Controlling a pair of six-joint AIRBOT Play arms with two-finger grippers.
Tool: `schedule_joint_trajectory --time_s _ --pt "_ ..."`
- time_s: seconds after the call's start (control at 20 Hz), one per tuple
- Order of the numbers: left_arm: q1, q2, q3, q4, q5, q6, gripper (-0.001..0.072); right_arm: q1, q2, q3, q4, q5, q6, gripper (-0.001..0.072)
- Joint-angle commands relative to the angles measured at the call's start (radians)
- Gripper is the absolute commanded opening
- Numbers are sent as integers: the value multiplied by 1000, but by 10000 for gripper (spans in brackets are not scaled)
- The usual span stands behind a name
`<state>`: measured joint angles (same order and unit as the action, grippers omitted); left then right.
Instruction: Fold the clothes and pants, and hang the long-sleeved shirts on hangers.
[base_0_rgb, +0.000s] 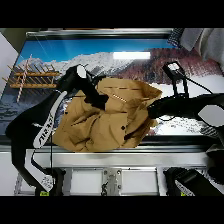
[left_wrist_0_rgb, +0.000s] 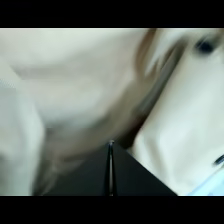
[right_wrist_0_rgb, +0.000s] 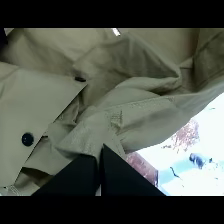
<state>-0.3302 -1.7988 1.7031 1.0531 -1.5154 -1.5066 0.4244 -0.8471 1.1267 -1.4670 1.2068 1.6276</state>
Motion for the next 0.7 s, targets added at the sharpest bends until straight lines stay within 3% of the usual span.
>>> schedule_joint_trajectory --time_s 0.0,0.2,0.35,0.4,0.45,0.5,0.65 --pt "69 90 177 -6 136 8 30 0 1 0 -44 -98 -3 22" --pt "119 232 371 0 214 64 30 1 1 0 -40 -163 31 22" --pt "137 350 208 25 179 80 31 1 1 0 -40 -151 50 22" --pt "137 370 126 28 161 83 251 1 1 0 -36 -151 49 22" --pt "134 376 51 27 148 79 604 1 1 0 -32 -151 49 22" --pt "123 373 -27 27 135 69 685 1 1 0 -30 -151 49 22" --pt "61 316 -255 27 131 71 681 1 1 0 -25 -141 49 22"
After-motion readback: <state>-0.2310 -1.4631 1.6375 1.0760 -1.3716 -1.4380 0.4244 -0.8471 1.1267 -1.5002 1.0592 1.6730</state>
